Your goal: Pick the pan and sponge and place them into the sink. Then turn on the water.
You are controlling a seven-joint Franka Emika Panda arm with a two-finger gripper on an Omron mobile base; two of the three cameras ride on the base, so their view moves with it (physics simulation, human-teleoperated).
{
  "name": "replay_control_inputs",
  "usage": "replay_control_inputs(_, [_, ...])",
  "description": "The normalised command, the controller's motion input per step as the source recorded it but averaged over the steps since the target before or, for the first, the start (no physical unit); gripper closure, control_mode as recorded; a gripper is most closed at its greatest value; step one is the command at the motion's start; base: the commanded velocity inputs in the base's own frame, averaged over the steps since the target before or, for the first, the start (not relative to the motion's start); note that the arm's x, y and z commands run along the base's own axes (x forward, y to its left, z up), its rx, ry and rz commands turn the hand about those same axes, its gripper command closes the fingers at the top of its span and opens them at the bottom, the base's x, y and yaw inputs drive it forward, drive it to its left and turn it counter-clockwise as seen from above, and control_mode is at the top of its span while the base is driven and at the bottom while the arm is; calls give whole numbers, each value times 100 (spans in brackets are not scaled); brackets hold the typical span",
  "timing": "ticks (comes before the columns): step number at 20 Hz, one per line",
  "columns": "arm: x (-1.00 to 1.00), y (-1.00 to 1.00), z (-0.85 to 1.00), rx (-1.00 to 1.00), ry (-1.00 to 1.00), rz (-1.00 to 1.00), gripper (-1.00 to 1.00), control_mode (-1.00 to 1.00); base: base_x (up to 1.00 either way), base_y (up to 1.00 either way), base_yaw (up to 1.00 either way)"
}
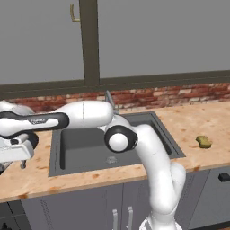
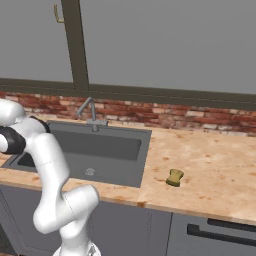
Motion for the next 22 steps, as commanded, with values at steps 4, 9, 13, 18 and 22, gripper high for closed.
replay_control_inputs(4, [9, 0, -19, 9, -5, 0, -100, -100, 0, 0, 0])
replay_control_inputs(9, [17, 5, -17, 4, -4, -1, -100, -100, 0, 0, 0])
replay_control_inputs(13, [18, 9, -16, 0, -3, -2, -100, -100, 0, 0, 0])
replay_control_inputs(18, [25, 18, -12, 0, 0, 0, -100, -100, 0, 0, 0])
replay_control_inputs(22, [32, 25, -4, -2, 3, 0, -100, -100, 0, 0, 0])
